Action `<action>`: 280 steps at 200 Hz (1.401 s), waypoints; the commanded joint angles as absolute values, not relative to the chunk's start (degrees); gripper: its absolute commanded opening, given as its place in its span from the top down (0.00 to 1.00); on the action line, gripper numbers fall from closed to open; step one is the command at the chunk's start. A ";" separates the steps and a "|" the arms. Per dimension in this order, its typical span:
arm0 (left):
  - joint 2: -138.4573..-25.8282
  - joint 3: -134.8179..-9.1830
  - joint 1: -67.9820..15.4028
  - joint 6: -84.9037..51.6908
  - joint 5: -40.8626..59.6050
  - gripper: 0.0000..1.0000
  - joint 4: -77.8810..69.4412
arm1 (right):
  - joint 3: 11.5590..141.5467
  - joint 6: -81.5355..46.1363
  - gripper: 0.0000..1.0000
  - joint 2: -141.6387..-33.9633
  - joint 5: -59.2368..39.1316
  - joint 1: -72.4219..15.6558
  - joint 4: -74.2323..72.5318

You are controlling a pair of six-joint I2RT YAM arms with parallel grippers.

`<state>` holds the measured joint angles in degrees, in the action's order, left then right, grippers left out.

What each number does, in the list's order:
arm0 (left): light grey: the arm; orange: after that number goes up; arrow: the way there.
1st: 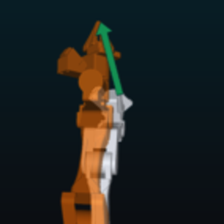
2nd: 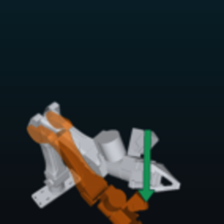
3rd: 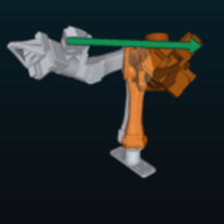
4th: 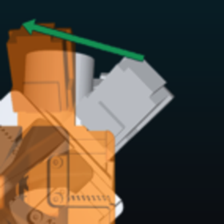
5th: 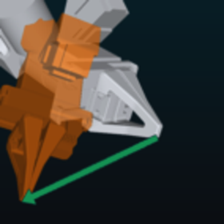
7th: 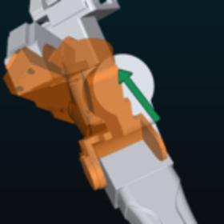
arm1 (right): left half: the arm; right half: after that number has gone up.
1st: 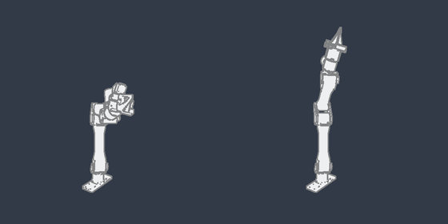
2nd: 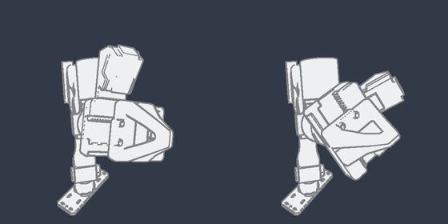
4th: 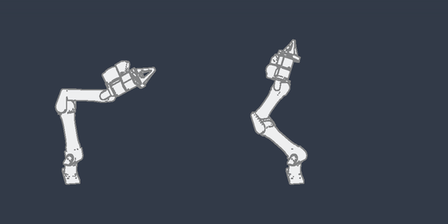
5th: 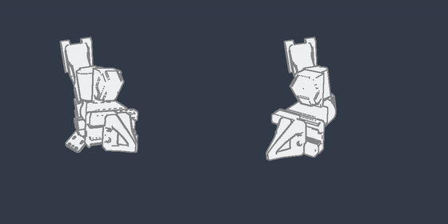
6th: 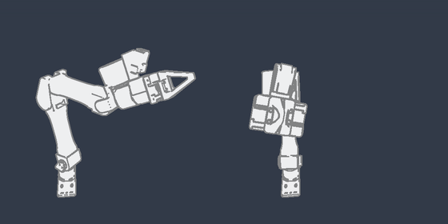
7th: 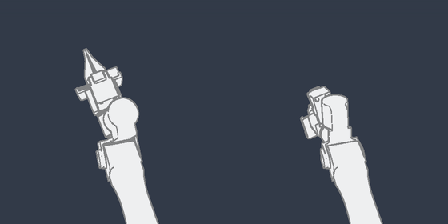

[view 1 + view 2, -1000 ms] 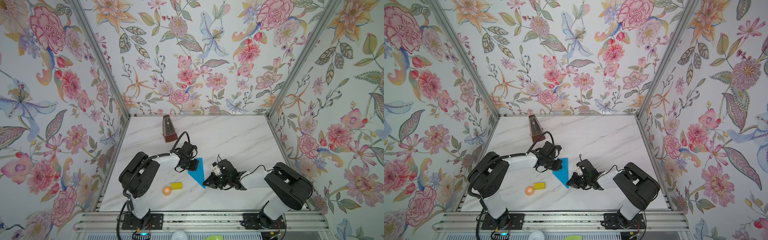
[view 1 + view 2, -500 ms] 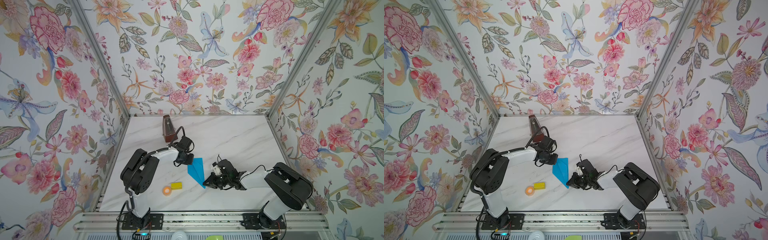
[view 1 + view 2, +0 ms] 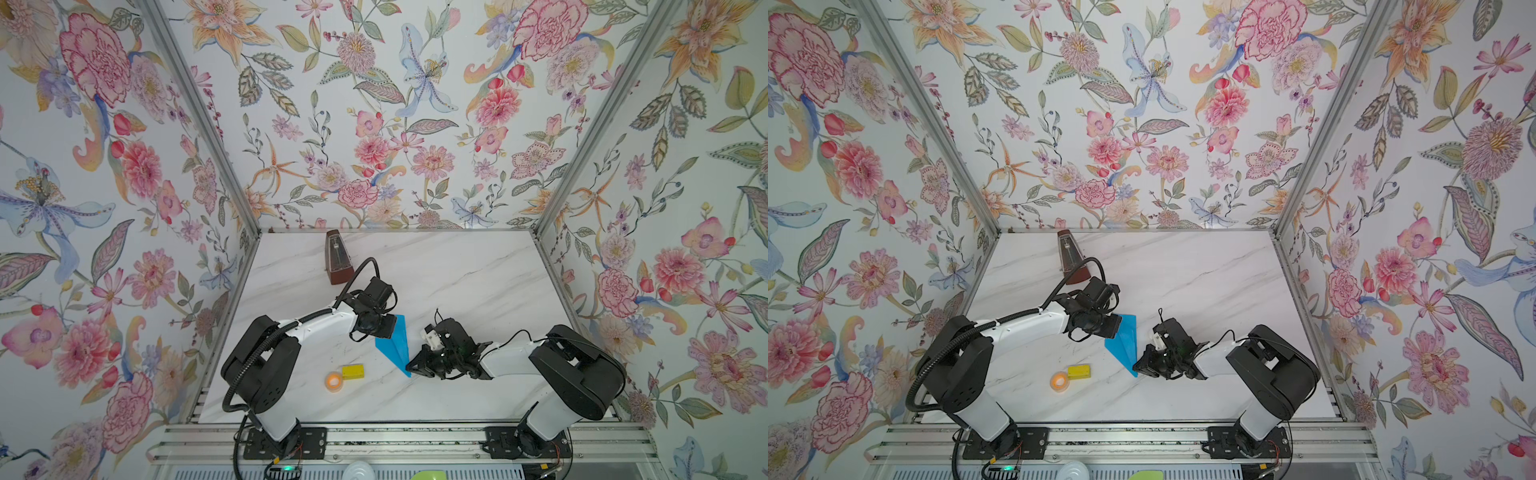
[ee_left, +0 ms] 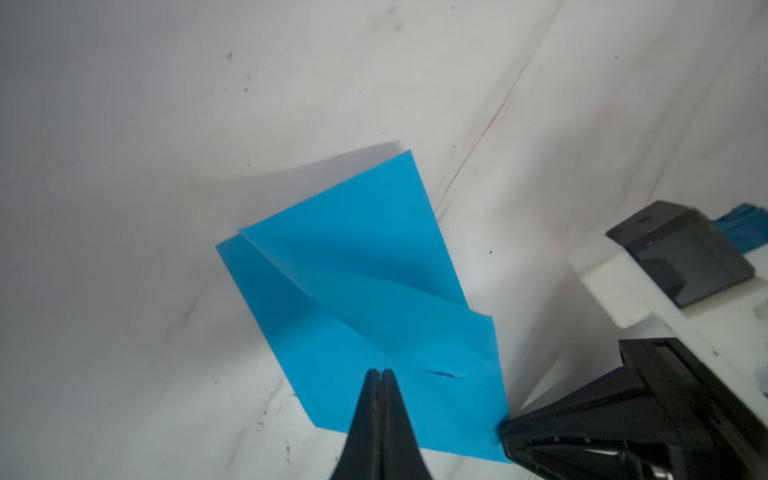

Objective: Fold a paper plane with a square sheet of paper (fold left side to right side)

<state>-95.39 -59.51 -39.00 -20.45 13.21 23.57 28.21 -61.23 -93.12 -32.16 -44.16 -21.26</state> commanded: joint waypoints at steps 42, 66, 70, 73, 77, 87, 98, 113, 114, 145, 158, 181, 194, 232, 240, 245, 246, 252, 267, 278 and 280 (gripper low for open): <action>-97.56 -58.13 -38.59 -23.85 21.00 0.98 13.95 | 27.43 -60.17 1.00 -95.77 -30.07 -44.37 -12.48; -100.43 -59.28 -38.16 -23.61 18.29 0.99 15.36 | 27.33 -60.12 1.00 -95.50 -29.97 -44.28 -12.22; -100.88 -59.55 -38.08 -23.44 17.10 1.00 16.00 | 27.32 -60.16 1.00 -95.49 -29.97 -44.36 -12.22; -101.16 -59.63 -38.06 -23.22 16.27 1.00 16.60 | 27.33 -60.17 1.00 -95.50 -29.97 -44.32 -12.23; -101.60 -59.91 -37.99 -22.98 15.27 1.00 17.25 | 27.36 -60.16 1.00 -95.53 -29.97 -44.29 -12.22; -102.27 -59.96 -37.64 -22.53 13.65 1.00 18.18 | 27.20 -60.11 1.00 -95.48 -29.97 -44.30 -12.14; -102.71 -59.51 -37.12 -22.20 13.27 1.00 17.79 | 26.99 -60.17 1.00 -95.54 -29.97 -44.30 -12.29; -103.61 -59.16 -36.42 -21.89 13.01 1.00 17.19 | 26.82 -60.17 1.00 -95.48 -30.03 -44.27 -12.39; -103.66 -59.20 -36.36 -21.89 12.96 1.00 17.16 | 26.81 -60.19 1.00 -95.51 -30.04 -44.33 -12.39; -106.18 -59.38 -35.01 -21.31 13.35 1.00 16.32 | 26.47 -60.30 1.00 -95.53 -29.97 -44.32 -12.63; -106.92 -59.54 -34.53 -21.23 13.45 1.00 16.05 | 26.46 -60.32 1.00 -95.58 -30.06 -44.38 -12.74; -107.65 -59.59 -33.13 -21.10 13.28 1.00 15.96 | 26.30 -60.30 1.00 -95.63 -30.10 -44.38 -12.82; -107.91 -59.59 -32.27 -21.02 13.43 1.00 15.96 | 26.13 -60.37 1.00 -95.56 -30.15 -44.34 -12.82; -110.23 -61.40 -29.83 -19.57 12.50 1.00 17.36 | 25.87 -60.39 1.00 -95.52 -30.15 -44.37 -12.99; -110.76 -61.84 -29.31 -19.33 12.63 1.00 17.55 | 25.84 -60.38 1.00 -95.48 -30.15 -44.46 -13.01; -111.04 -62.15 -28.97 -19.13 12.68 1.00 17.57 | 25.77 -60.38 1.00 -95.51 -30.15 -44.45 -13.09; -111.11 -62.23 -28.94 -19.10 12.67 1.00 17.57 | 25.76 -60.38 1.00 -95.52 -30.15 -44.46 -13.09; -111.38 -62.52 -28.60 -18.87 12.54 1.00 17.65 | 25.77 -60.43 1.00 -95.50 -30.15 -44.41 -13.16; -111.94 -63.45 -27.83 -18.31 12.06 1.00 18.42 | 25.66 -60.49 1.00 -95.62 -30.15 -44.46 -13.36; -111.40 -63.93 -27.37 -17.95 11.78 1.00 18.95 | 25.66 -60.49 1.00 -95.78 -30.15 -44.46 -13.45; -111.15 -63.91 -27.34 -17.89 11.78 1.00 19.11 | 25.66 -60.47 1.00 -95.77 -30.15 -44.47 -13.58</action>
